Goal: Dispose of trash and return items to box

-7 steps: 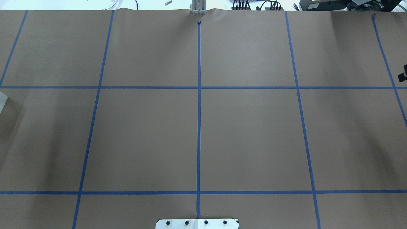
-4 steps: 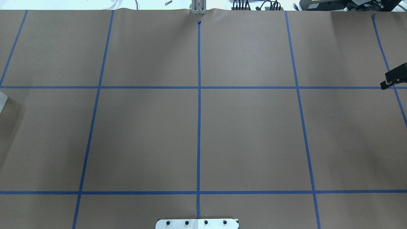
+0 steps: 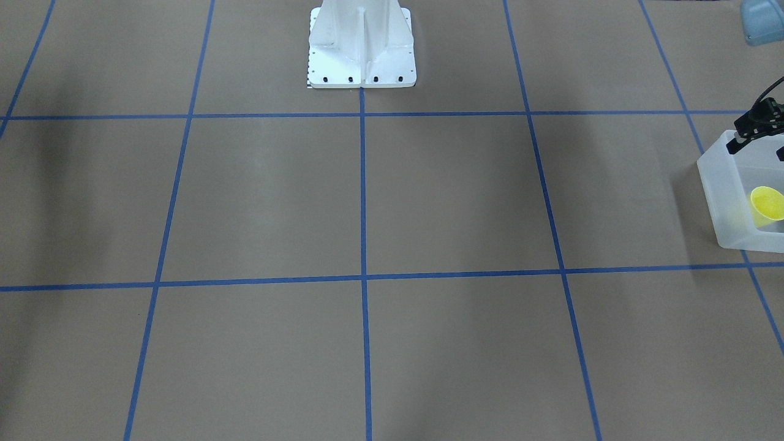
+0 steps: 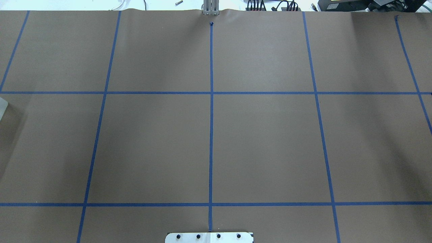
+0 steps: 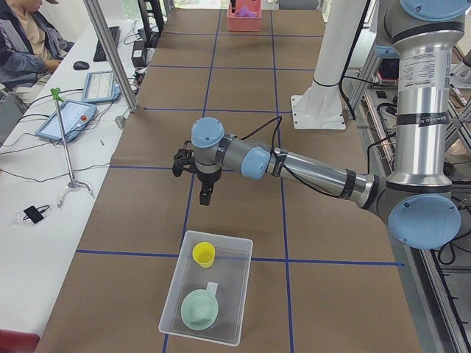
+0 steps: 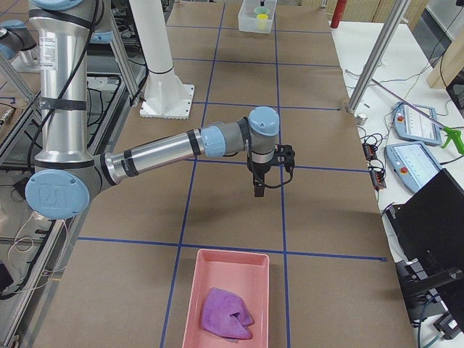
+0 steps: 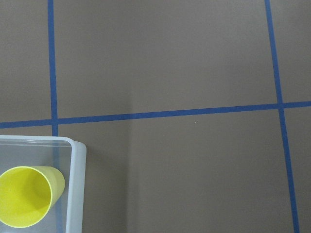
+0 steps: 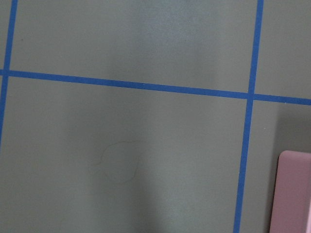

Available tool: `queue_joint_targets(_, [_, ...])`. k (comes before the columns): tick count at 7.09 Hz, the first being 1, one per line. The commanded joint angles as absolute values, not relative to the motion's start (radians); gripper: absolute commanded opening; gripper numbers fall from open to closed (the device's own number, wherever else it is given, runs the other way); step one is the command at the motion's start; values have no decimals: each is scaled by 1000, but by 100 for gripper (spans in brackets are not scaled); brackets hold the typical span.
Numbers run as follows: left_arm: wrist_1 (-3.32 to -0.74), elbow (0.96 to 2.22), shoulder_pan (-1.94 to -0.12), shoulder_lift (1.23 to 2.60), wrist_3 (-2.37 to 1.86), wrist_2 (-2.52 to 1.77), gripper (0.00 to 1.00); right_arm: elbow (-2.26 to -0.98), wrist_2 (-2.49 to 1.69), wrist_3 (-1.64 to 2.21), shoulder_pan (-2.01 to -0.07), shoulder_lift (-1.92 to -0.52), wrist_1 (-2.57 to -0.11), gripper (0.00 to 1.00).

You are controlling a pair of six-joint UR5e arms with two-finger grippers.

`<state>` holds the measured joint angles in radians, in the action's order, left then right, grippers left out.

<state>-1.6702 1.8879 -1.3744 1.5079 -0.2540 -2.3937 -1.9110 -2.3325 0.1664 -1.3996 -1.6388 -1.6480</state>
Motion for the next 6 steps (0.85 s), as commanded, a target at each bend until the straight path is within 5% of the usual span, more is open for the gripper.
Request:
queue_joint_targets(1, [-1675, 1870, -1402, 1491, -189, -2388, 98, -1904, -2332, 147, -1420, -1652, -1643, 100])
queue_joint_targets(6, [-1672, 1861, -1468, 1413, 11, -2316, 98, -1861, -2330, 146, -1437, -1673, -1638, 100])
